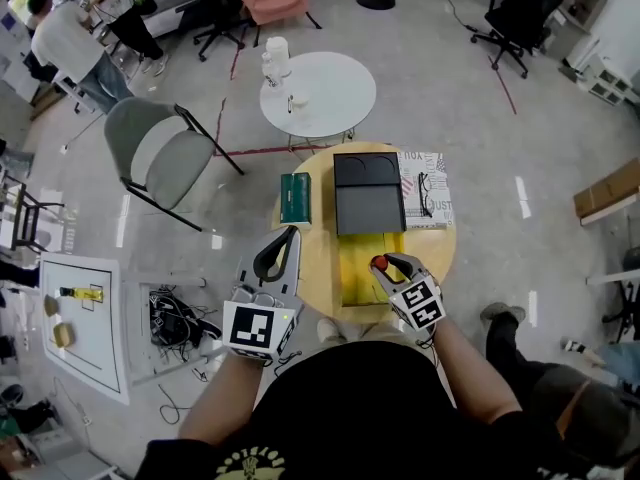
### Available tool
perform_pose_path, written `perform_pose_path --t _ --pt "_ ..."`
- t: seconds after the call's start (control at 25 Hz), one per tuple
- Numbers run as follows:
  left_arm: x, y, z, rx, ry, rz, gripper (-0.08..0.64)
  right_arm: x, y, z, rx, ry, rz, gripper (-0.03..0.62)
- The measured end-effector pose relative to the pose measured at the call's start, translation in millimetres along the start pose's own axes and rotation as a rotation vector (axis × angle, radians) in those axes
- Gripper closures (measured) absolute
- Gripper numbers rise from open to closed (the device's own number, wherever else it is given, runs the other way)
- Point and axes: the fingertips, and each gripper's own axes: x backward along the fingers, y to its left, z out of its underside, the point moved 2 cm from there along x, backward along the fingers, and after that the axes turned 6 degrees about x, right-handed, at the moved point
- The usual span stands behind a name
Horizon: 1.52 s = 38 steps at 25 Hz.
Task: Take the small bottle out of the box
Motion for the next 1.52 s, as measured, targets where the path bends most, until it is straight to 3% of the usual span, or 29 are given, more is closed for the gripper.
perform_pose_path --t 0.68,1.52 --pt "-2 -7 -8 -0.014 -0.011 0.021 0.546 45 -1 -48 0.03 -0.025 0.002 0.448" --pt "-1 -17 -9 -0.016 -0.005 0.057 0.546 110 2 -128 0.06 -0.143 0.01 0.449"
